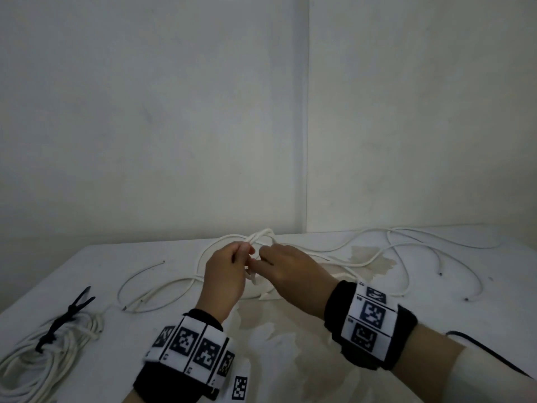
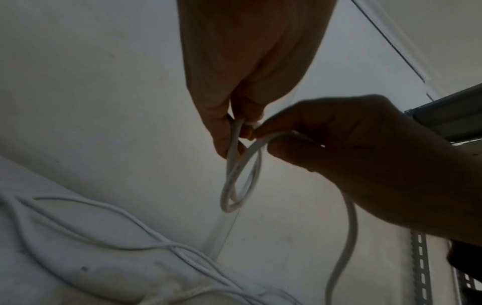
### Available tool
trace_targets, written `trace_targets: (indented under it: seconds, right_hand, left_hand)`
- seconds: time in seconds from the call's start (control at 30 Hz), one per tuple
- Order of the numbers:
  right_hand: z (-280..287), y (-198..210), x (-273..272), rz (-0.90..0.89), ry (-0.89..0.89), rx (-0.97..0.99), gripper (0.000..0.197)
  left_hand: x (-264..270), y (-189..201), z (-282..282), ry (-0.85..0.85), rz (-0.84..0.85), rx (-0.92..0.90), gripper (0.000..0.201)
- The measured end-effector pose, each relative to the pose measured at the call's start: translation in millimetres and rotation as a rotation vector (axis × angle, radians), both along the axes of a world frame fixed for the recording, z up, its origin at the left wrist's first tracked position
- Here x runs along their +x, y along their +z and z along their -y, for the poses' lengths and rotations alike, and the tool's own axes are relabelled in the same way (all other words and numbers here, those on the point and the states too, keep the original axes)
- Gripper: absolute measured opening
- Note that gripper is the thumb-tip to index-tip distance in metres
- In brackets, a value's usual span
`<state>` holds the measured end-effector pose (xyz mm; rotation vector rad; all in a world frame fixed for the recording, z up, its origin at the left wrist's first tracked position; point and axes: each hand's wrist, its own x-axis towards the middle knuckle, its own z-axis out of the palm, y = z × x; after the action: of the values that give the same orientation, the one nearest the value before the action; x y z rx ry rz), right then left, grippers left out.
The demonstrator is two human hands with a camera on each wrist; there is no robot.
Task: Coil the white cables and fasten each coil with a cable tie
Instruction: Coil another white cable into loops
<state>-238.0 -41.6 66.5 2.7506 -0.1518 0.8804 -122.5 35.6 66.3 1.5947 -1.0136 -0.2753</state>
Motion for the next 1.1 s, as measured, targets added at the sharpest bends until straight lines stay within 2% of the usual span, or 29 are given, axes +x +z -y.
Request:
trace_targets:
  seconds: [0.13, 0.23, 0.33, 0.43, 0.63, 0.83, 1.1]
  right_hand:
    - [-2, 10, 9, -0.035, -0.016, 0.402, 0.013]
    - [0, 14, 13, -0.062, -0.008, 0.594, 0.017]
    - [3, 13, 18, 0.035, 0.041, 0.665, 0.015]
    - [5, 12, 21, 0.058, 0.047, 0.698, 0.015]
    - [7, 14, 25, 0.123, 0.061, 0.75, 0.015]
    - [10, 19, 19, 0.079, 0.043, 0.941, 0.017]
    - [28, 16, 1, 0.112, 0.034, 1.063, 0.021]
  left_hand:
    - [4, -5, -4, -0.064, 0.008, 0.065, 0.033]
    - [3, -3, -7, -0.134, -0.192, 0.081, 0.032]
    - [3, -1, -9, -0.192, -0.379, 0.073, 0.032]
    - [6, -2, -12, -0.217, -0.414, 0.083, 0.034]
    - [9, -7, -17, -0.259, -0.353, 0.078, 0.036]
    - [13, -3, -23, -0.352, -0.26, 0.161, 0.033]
    - [10, 3, -29, -0.293, -0.262, 0.115, 0.032]
